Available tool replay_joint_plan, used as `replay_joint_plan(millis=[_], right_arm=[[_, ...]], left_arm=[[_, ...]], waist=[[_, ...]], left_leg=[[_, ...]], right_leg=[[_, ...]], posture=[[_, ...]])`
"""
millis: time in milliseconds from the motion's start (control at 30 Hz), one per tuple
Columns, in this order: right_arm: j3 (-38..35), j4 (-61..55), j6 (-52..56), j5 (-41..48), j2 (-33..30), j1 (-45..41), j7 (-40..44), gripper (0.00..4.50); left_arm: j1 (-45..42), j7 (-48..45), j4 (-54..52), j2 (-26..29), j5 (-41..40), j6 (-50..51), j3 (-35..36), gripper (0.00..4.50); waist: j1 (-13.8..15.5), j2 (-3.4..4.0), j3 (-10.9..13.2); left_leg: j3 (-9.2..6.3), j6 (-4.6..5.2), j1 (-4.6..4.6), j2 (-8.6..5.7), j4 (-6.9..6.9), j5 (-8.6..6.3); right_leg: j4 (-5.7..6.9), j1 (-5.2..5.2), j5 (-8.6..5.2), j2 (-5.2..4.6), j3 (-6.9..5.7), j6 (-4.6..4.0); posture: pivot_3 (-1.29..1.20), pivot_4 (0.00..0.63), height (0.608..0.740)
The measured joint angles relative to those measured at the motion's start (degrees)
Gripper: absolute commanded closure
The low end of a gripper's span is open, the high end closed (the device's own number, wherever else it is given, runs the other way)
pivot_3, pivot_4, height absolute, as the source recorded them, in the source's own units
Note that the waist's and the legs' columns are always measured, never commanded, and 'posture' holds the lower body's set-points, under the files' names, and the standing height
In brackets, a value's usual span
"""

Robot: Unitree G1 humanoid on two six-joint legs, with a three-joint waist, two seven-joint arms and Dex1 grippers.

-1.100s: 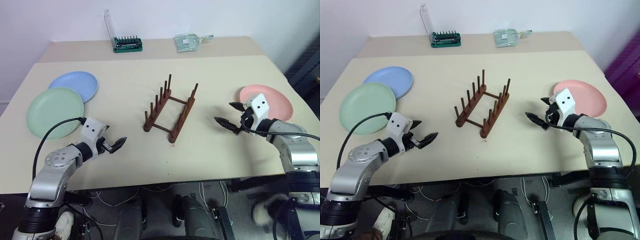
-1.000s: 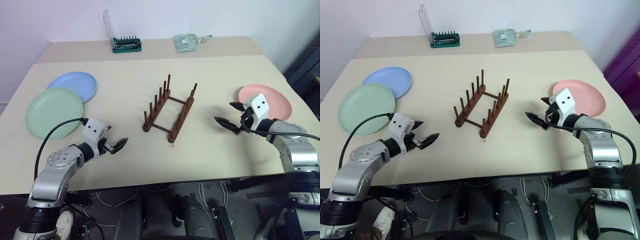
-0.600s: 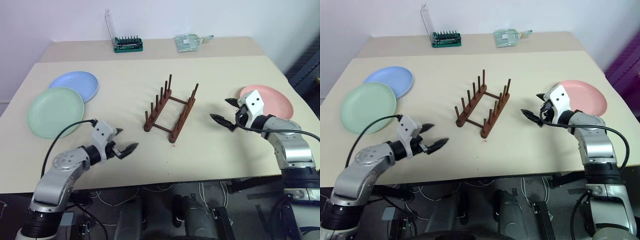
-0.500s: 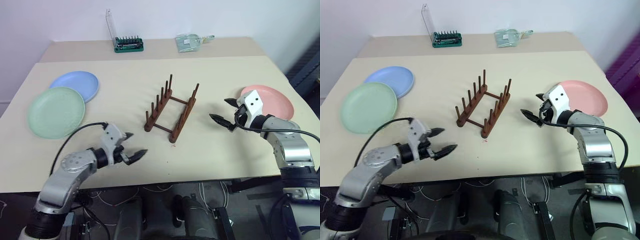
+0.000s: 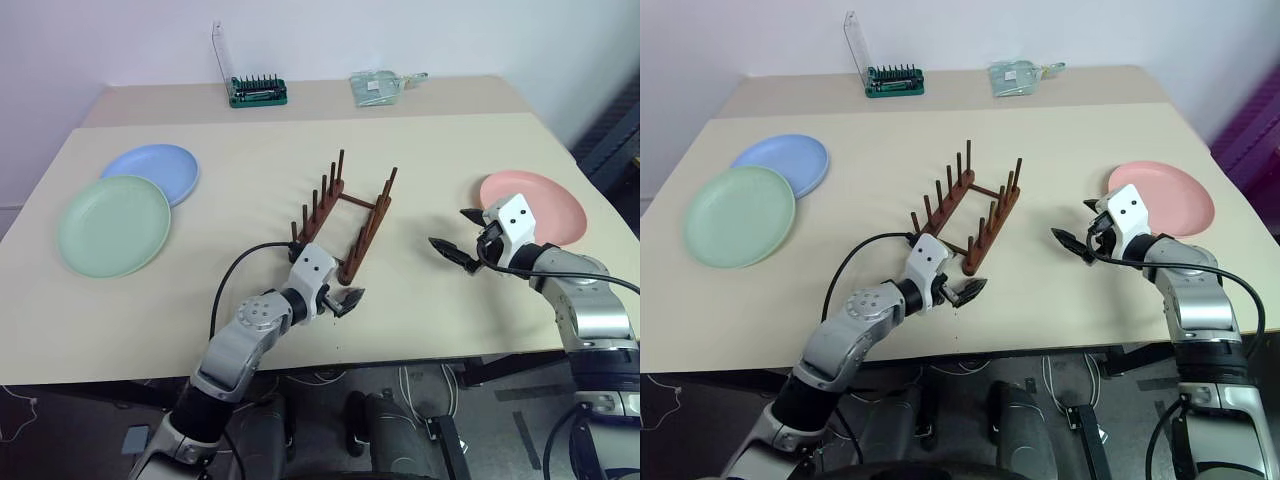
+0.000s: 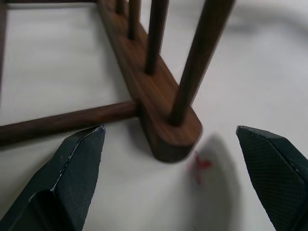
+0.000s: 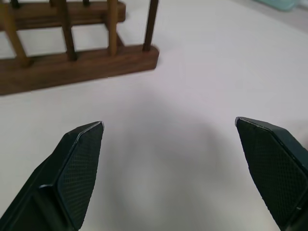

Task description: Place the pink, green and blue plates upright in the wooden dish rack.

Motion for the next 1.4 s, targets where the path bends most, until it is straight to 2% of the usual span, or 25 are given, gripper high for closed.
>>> replay_joint_plan(millis=[100, 300, 333, 433, 500, 700, 767, 967, 1100, 1200, 1333, 1367, 1400], right_arm=[[0.0, -0.3, 0.1, 0.0, 0.0, 0.0, -0.3, 0.00], [0.0, -0.7, 0.3, 0.0, 0.0, 0.1, -0.5, 0.00], [0.0, -1.0, 0.3, 0.0, 0.0, 0.1, -0.5, 0.00], [0.0, -1.8, 0.3, 0.0, 0.0, 0.1, -0.5, 0.00], [0.3, -2.2, 0.4, -0.1, 0.0, 0.1, -0.5, 0.00], [1.6, -3.1, 0.5, -0.2, 0.3, 1.4, -0.4, 0.00], [2.4, -3.2, 0.5, -0.6, 0.4, 1.5, -0.4, 0.00], [2.8, -3.3, 0.5, -1.3, 0.4, 1.6, -0.8, 0.00], [2.4, -4.6, 0.7, -1.3, 0.3, 3.0, -1.4, 0.00], [1.8, -6.8, 1.3, -1.3, 0.3, 5.7, -2.1, 0.00], [-0.1, -8.3, 1.5, -1.3, 0.0, 8.7, -2.9, 0.00], [-0.3, -8.8, 1.5, -1.3, -0.2, 9.1, -2.9, 0.00], [-0.3, -9.2, 1.6, -1.3, -0.4, 9.6, -2.8, 0.00]], left_arm=[[-0.6, 2.7, 2.3, -2.8, 1.4, -0.7, 0.1, 0.80], [-0.4, 3.6, 3.3, -1.6, 3.3, -3.7, 1.2, 3.72], [-0.5, 3.3, 3.1, -1.0, 3.6, -4.1, 1.1, 3.77], [0.0, 1.4, 3.4, 1.4, 4.3, -6.3, 0.6, 3.77], [0.0, -1.8, 4.3, 5.3, 4.9, -10.4, 0.0, 3.77], [-3.0, -17.1, 11.4, 14.8, 1.1, -20.9, 2.9, 3.77], [-6.5, -25.0, 17.1, 17.5, -0.8, -24.3, 3.5, 3.77], [-16.5, -41.1, 33.2, 18.5, -1.4, -32.9, 2.8, 3.77], [-22.0, -45.3, 42.8, 15.4, -0.1, -37.9, 2.3, 3.77], [-27.0, -45.9, 51.0, 12.0, 1.0, -38.7, 2.3, 2.30], [-28.2, -44.4, 54.3, 11.3, 2.5, -41.5, 2.5, 0.34], [-28.1, -43.4, 54.4, 11.5, 2.7, -41.5, 2.9, 0.03], [-27.5, -42.3, 53.8, 11.9, 2.8, -41.2, 3.3, 0.03]], waist=[[0.0, 0.03, 0.0], [-0.1, 0.05, 0.0], [0.0, 0.08, -0.1], [-0.1, 0.09, -0.1], [-0.2, 0.09, -0.1], [-0.2, 0.11, -0.1], [-0.1, 0.11, -0.1], [0.2, 0.10, -0.1], [0.2, 0.09, 0.0], [0.3, 0.09, 0.0], [-0.1, 0.09, -0.1], [-0.2, 0.08, -0.1], [-0.3, 0.09, -0.1]], left_leg=[[-0.04, -0.01, 0.26, 0.01, 0.00, -0.01], [-0.03, -0.01, 0.34, 0.05, -0.10, -0.02], [-0.03, -0.01, 0.37, 0.05, -0.11, -0.02], [-0.02, -0.01, 0.39, 0.06, -0.12, -0.03], [0.00, -0.02, 0.42, 0.06, -0.16, -0.03], [0.02, -0.03, 0.43, 0.13, -0.20, -0.04], [0.03, -0.03, 0.42, 0.13, -0.20, -0.04], [0.01, 0.00, 0.32, 0.06, -0.19, -0.04], [0.00, 0.04, 0.32, 0.05, -0.18, -0.06], [0.03, 0.05, 0.31, 0.04, -0.16, -0.06], [0.01, 0.06, 0.38, 0.08, -0.18, -0.07], [0.01, 0.06, 0.46, 0.09, -0.18, -0.07], [0.01, 0.05, 0.50, 0.12, -0.19, -0.07]], right_leg=[[-0.03, 0.30, -0.11, 0.00, -0.01, -0.16], [-0.07, 0.35, -0.13, -0.02, -0.01, -0.15], [-0.07, 0.36, -0.13, -0.02, -0.01, -0.16], [-0.07, 0.37, -0.13, -0.02, 0.00, -0.16], [-0.07, 0.35, -0.13, 0.00, -0.01, -0.16], [-0.08, 0.31, -0.20, -0.02, -0.02, -0.27], [-0.09, 0.30, -0.20, -0.03, -0.03, -0.28], [-0.15, 0.31, -0.21, -0.12, -0.04, -0.24], [-0.16, 0.34, -0.23, -0.14, -0.05, -0.20], [-0.15, 0.33, -0.22, -0.14, -0.04, -0.18], [-0.12, 0.37, -0.23, -0.11, -0.04, -0.18], [-0.12, 0.42, -0.23, -0.09, -0.04, -0.18], [-0.12, 0.45, -0.23, -0.08, -0.03, -0.18]], posture=[[0.00, 0.150, 0.730], [0.00, 0.150, 0.730], [0.00, 0.150, 0.730], [0.00, 0.150, 0.730], [0.00, 0.150, 0.730], [0.00, 0.150, 0.730], [0.00, 0.150, 0.730], [0.00, 0.150, 0.730], [0.00, 0.150, 0.730], [0.00, 0.150, 0.730], [0.00, 0.150, 0.730], [0.00, 0.150, 0.730], [0.00, 0.150, 0.730]])
